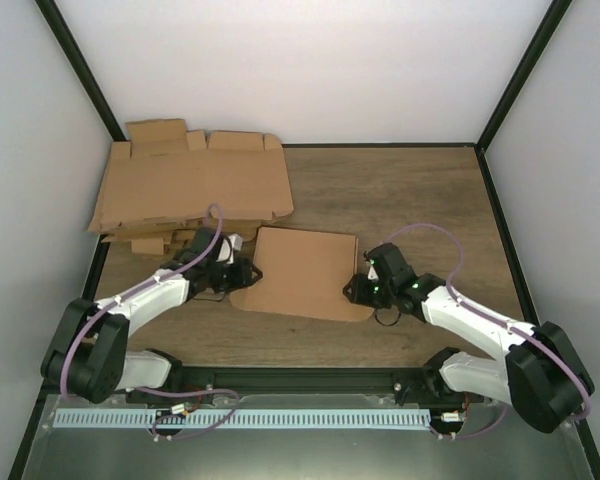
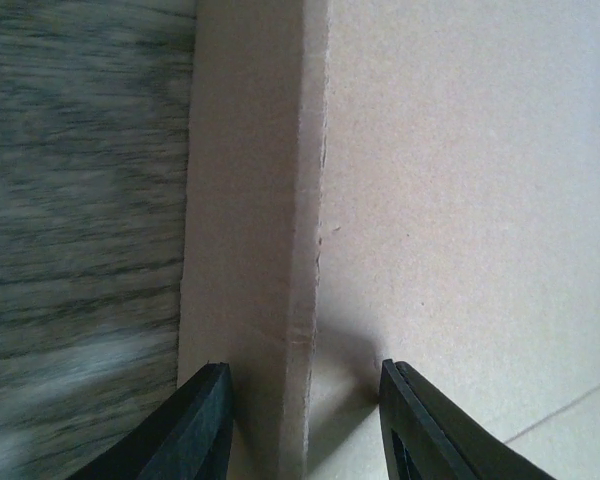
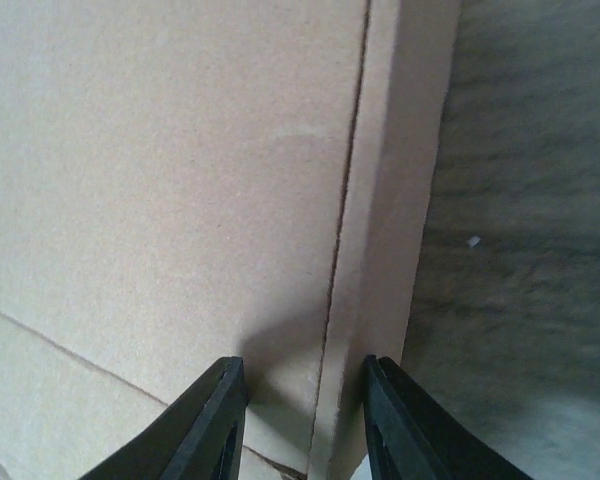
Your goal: Fold the paper box
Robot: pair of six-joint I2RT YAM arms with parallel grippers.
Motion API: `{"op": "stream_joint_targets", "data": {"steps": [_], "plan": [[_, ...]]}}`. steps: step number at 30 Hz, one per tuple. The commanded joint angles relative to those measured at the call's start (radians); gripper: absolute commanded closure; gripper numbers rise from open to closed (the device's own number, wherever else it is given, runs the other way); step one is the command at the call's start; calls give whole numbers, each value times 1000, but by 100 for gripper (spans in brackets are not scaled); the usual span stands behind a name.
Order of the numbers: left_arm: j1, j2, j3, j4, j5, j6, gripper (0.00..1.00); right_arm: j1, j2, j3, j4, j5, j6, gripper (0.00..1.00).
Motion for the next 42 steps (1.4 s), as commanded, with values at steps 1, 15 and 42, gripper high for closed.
{"op": "stream_joint_targets", "data": {"steps": [1, 15, 42], "plan": [[-26, 44, 20, 142, 126, -78, 57, -92, 34, 71, 17, -42, -88, 66], [-102, 409, 370, 140, 84, 6, 58, -284, 160, 156, 43, -79, -181, 66], [-113, 33, 185, 30, -21, 355, 15, -302, 369, 599, -57, -97, -495, 20]]}}
